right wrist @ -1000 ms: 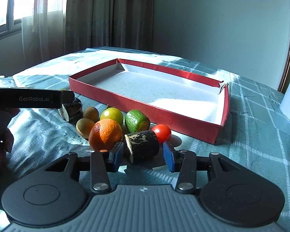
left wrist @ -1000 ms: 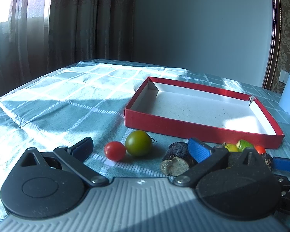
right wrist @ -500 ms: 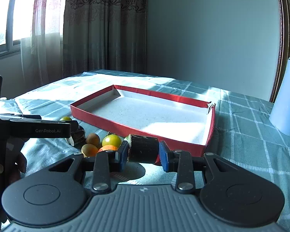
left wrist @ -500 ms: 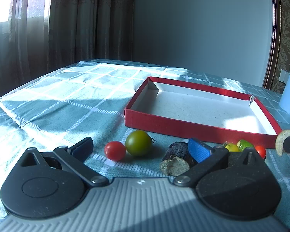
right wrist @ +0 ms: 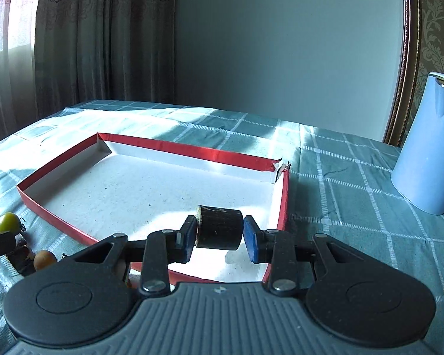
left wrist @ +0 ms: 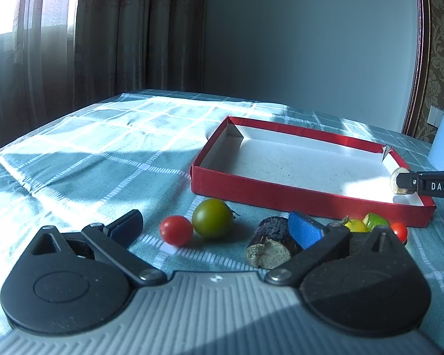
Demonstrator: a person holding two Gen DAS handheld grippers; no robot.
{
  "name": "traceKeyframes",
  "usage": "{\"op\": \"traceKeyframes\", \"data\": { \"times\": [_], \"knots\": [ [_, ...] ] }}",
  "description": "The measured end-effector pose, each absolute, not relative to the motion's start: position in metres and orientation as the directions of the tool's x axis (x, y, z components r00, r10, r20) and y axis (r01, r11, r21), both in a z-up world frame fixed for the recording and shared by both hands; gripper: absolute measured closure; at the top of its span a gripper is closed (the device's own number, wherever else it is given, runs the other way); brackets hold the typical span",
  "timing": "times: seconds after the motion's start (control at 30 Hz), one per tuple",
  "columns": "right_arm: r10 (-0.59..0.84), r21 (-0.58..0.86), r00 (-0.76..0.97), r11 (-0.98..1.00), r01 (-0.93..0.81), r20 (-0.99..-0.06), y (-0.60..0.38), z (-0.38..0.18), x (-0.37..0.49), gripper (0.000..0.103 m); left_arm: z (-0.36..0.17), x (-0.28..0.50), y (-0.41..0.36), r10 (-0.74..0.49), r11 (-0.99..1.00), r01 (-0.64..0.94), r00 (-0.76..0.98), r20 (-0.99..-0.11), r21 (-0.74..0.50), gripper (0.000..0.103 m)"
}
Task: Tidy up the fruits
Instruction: 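Carry the eggplant slice into the tray and open the right gripper, then move the left gripper over the orange beside the tray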
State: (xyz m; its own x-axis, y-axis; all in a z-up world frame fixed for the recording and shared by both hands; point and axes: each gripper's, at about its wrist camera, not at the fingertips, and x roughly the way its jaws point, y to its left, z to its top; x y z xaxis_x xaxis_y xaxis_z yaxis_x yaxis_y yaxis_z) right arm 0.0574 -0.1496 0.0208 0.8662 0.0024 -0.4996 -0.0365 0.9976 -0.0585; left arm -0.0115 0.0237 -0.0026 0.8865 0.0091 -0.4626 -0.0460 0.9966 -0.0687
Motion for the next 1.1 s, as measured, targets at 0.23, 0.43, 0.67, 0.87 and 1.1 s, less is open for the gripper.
{"op": "traceKeyframes", "data": {
  "times": [0.23,0.43,0.67,0.87,1.1],
  "knots": [
    [-0.031,-0.08,0.851,0.997,-0.013,-0.525,-0.148,0.008,0.064,0.062,-0.003,-0.011,0.024,0.01,0.997,-0.045,0.886,-0.464,-0.065,0.0],
    [-0.005,-0.011,0.894,1.0,0.0,-0.448,-0.156,0.023,0.026,0.055,-0.002,-0.011,0.022,0.014,0.997,-0.048,0.886,-0.464,-0.061,0.0],
    [-0.046,0.009,0.937,0.999,0.052,-0.346,-0.164,0.025,-0.043,0.035,-0.002,-0.012,0.014,0.024,0.999,-0.035,0.892,-0.451,-0.017,0.0],
    [-0.089,-0.004,0.947,0.996,0.092,-0.31,-0.173,0.012,-0.063,0.035,-0.004,-0.008,0.009,0.027,1.0,-0.022,0.88,-0.474,0.015,0.0],
    [-0.093,0.045,0.946,0.993,0.112,-0.309,-0.181,0.007,-0.062,0.027,-0.002,-0.013,0.0,0.04,0.998,-0.01,0.893,-0.448,0.068,0.0]
  ]
}}
